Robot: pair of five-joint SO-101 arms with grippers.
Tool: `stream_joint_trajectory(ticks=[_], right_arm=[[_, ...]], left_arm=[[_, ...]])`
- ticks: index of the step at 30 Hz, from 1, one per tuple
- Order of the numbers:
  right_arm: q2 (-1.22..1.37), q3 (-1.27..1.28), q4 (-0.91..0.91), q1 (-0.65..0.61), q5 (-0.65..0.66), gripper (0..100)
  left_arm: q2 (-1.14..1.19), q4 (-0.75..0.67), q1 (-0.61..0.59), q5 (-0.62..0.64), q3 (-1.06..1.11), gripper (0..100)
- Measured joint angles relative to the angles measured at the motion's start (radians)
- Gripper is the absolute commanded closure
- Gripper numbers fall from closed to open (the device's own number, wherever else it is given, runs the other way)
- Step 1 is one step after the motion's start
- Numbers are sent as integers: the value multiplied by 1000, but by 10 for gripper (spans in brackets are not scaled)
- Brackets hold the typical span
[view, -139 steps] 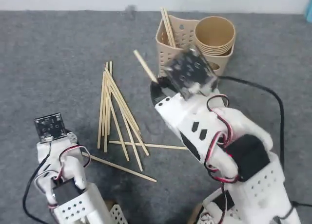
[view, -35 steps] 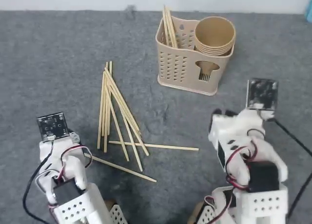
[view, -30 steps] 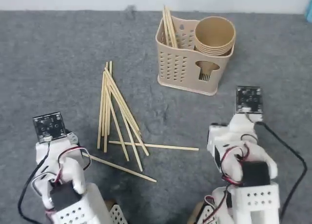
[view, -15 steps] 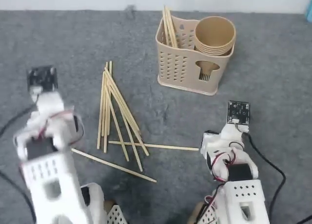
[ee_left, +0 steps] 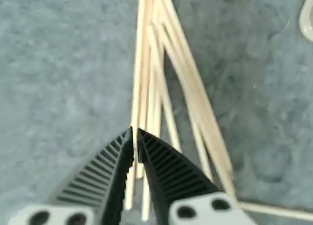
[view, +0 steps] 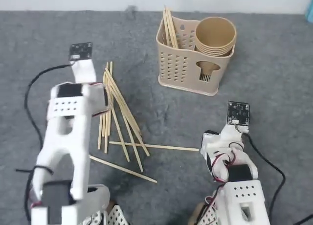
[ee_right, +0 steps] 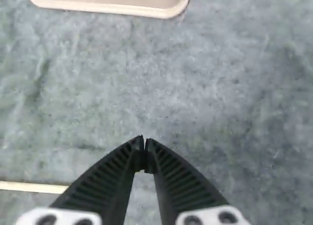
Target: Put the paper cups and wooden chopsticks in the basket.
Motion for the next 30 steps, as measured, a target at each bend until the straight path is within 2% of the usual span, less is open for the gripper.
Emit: stream_joint_trajectory(ticks=[3,9,23,30], right_arm=[[-2,25,0,-17,5,991],[-2,26,0,-26,46,991],[-2,26,-6,-26,48,991],[-2,26,-6,-28,48,991]], left_arm=[[48,-52,35,17,0,979],[126,-149,55,57,0,850],[278,-273,18,95,-2,849],[371,-269,-11,118,-124,849]])
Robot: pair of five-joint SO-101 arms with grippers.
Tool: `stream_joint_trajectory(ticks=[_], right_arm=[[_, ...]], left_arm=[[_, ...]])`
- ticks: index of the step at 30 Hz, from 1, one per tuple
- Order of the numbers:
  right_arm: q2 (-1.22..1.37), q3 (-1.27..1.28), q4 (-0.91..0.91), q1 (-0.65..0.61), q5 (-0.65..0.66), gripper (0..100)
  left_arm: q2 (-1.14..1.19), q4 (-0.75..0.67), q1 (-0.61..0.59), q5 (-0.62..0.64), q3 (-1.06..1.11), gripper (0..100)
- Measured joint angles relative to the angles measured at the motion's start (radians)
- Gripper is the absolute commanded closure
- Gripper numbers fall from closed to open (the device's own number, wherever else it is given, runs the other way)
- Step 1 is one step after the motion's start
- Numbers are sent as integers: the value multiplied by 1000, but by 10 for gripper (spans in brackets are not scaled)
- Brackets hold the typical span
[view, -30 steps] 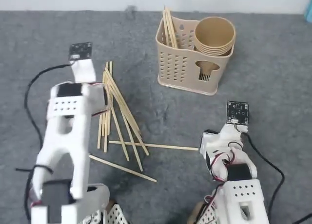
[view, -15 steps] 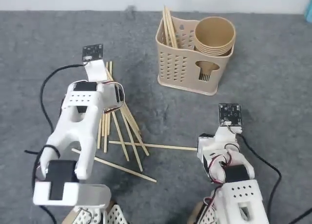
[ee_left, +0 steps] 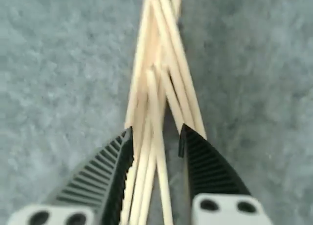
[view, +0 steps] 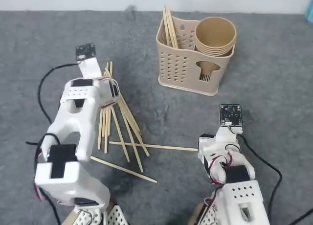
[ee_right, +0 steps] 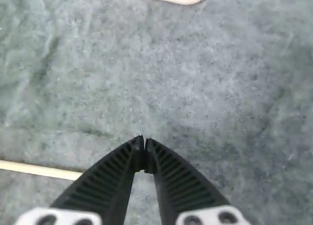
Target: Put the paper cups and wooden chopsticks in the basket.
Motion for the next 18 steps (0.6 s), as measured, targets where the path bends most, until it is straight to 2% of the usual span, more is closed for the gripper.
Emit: stream_joint_trajectory(ticks=[9,16,18], right_arm=[[0,0,0,0,0,991],[0,0,0,0,0,991],[0,0,0,0,0,991]], left_arm=[[153,35,2,3,-130,852],[193,98,3,9,-187,979],[193,100,15,9,-187,990]])
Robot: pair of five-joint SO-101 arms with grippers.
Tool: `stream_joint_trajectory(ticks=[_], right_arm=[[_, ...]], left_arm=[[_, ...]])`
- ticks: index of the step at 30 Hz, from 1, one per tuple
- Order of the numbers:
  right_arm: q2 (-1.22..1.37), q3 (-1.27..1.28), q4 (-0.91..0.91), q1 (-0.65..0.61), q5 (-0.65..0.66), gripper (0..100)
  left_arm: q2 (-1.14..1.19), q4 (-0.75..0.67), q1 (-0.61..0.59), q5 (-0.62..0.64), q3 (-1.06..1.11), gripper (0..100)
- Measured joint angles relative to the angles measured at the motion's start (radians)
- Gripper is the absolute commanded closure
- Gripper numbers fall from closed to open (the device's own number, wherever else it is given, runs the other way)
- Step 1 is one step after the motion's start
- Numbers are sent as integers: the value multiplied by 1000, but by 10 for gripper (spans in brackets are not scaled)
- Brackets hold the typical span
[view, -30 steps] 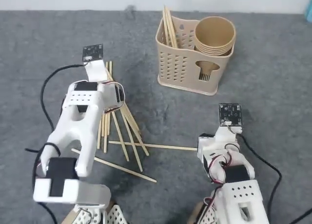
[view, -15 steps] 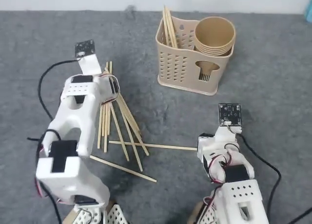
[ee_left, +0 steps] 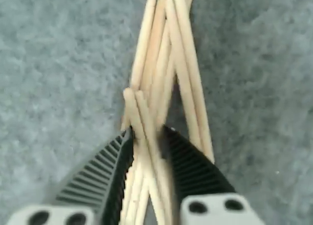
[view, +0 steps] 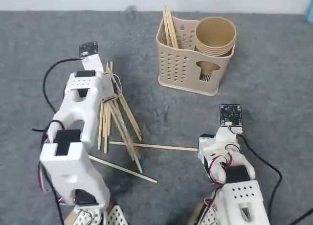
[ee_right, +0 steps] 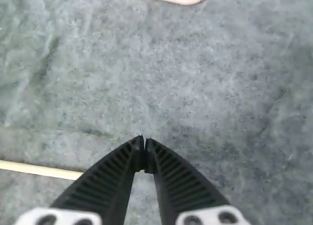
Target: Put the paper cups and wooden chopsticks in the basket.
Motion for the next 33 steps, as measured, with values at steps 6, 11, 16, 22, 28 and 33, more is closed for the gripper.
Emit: stream_joint_trajectory(ticks=[6,11,16,22,28,33], right_arm=[[0,0,-3,0,0,991],[0,0,-3,0,0,991],[0,0,-26,0,0,991],[0,0,-26,0,0,991],[0,0,-28,0,0,991],[0,0,-28,0,0,991]], left_arm=[[-2,14,37,-5,-12,988],[-2,14,48,-5,-12,988],[-60,66,48,0,-12,988],[-101,72,48,0,-12,987],[-132,72,51,-5,-12,987],[-262,169,51,-2,-81,987]])
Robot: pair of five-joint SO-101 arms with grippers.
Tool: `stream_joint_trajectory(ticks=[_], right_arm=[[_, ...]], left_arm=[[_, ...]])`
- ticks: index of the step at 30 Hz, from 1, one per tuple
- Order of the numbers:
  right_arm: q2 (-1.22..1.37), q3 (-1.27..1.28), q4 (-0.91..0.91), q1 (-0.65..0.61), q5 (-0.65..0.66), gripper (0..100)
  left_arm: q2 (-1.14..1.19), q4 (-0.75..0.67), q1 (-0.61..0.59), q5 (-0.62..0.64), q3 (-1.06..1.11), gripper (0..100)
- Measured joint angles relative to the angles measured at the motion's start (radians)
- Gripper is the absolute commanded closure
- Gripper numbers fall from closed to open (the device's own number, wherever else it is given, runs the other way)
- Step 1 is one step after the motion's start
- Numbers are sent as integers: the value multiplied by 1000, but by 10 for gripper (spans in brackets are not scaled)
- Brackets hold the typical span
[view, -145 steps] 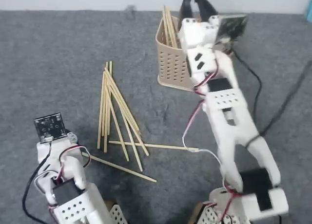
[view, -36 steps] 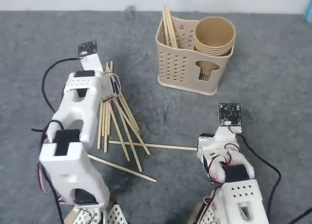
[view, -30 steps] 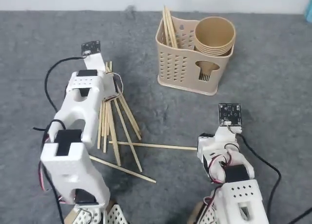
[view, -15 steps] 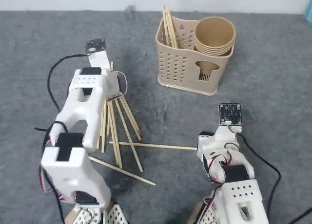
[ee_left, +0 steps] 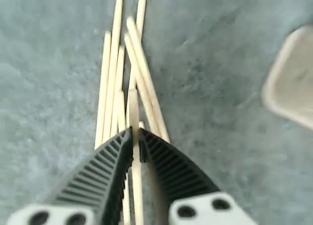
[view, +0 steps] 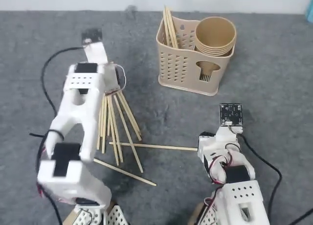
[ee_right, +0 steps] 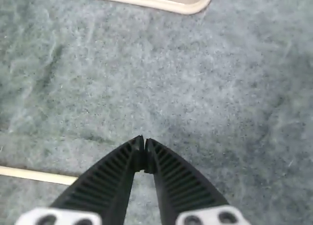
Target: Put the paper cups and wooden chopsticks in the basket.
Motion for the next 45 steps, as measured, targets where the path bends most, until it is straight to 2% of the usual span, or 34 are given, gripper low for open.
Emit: stream_joint_trajectory(ticks=[8,13,19,22,27,31,37,45], right_arm=[[0,0,0,0,0,991],[0,0,0,0,0,991],[0,0,0,0,0,991],[0,0,0,0,0,991],[0,0,0,0,0,991],[0,0,0,0,0,991],[0,0,0,0,0,991],[0,0,0,0,0,991]], left_arm=[[-276,195,8,2,-235,987],[-434,209,25,-3,-341,987],[-545,238,57,-32,-333,984],[-493,253,60,-46,-242,983],[-281,247,49,-43,-123,983],[-92,204,51,-21,-112,981],[147,121,49,-6,-112,904],[261,61,20,-26,-112,903]])
